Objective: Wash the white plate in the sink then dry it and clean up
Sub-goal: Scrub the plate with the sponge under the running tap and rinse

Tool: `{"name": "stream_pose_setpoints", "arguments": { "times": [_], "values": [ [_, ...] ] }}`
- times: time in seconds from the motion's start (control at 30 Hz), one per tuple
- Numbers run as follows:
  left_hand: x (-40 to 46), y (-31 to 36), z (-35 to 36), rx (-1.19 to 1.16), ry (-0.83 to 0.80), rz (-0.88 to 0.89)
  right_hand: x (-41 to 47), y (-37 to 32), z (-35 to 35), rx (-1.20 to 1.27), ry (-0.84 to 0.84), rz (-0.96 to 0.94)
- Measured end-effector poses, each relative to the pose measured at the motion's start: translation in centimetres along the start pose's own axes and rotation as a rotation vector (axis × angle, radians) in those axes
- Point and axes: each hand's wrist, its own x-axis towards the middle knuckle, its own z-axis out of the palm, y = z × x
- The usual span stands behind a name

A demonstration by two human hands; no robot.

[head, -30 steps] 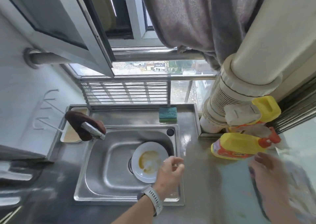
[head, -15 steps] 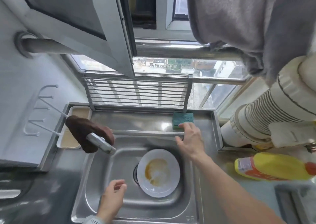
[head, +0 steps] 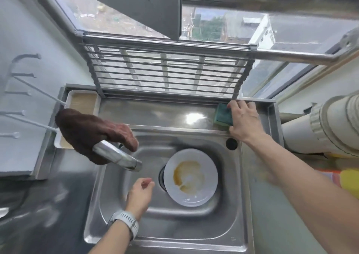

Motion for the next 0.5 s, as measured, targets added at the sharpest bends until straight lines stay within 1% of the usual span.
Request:
{"name": "stream_pose_setpoints", "arguments": {
  "times": [0.1, 0.17, 0.23, 0.27, 0.33, 0.43, 0.5],
  "values": [
    [-0.1, 0.6, -0.7, -0.095, 0.036, -0.008, -0.3, 0.0, -0.6, 0.026, 0.005, 0.036],
    [-0.3, 1.3, -1.7, -0.223, 0.074, -0.009, -1.3, -0.8, -1.8, 0.079, 0.092, 0.040],
    [-0.6, 2.2, -3.0, -0.342, 0.131, -0.005, -3.4, -2.9, -3.4, 0.228, 0.185, 0.041],
    [-0.7, 2.7, -3.6, -0.400, 0.158, 0.009, -4.9, -4.5, -4.2, 0.344, 0.178, 0.041],
    [-1.1, 3.7, -4.6, -0.534, 0.203, 0.062, -7.7, -8.7, -5.0, 0.595, 0.052, 0.060],
    [-0.8, 5.2, -5.7, -0.662, 0.269, 0.120, -9.7, -15.5, -3.4, 0.901, -0.271, 0.130],
    [-0.2, 5.7, -6.0, -0.729, 0.281, 0.150, -9.3, -19.8, -1.0, 1.131, -0.478, 0.257]
  ]
}}
